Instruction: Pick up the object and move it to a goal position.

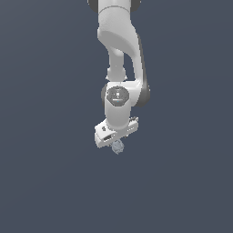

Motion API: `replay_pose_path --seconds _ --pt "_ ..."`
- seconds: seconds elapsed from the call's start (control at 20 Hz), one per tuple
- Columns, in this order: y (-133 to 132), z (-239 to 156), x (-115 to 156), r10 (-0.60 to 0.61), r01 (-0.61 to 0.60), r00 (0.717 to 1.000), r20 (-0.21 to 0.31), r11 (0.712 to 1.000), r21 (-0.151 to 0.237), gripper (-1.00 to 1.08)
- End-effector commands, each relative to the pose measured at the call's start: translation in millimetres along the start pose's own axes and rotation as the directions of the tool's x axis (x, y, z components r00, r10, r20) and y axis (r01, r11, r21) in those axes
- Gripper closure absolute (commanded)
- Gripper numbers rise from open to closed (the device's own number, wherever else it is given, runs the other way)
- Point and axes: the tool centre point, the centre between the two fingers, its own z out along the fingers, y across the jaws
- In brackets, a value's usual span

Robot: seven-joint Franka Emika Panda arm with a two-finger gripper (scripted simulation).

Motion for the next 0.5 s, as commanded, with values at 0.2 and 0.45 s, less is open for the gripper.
replay_pose_path --seconds 0.2,0.45 --pt "-1 32 -1 -0.003 0.003 1.000 0.001 1.000 0.001 -0.92" --pt "0 45 0 -0.004 0.004 1.000 0.001 1.000 0.001 -0.92"
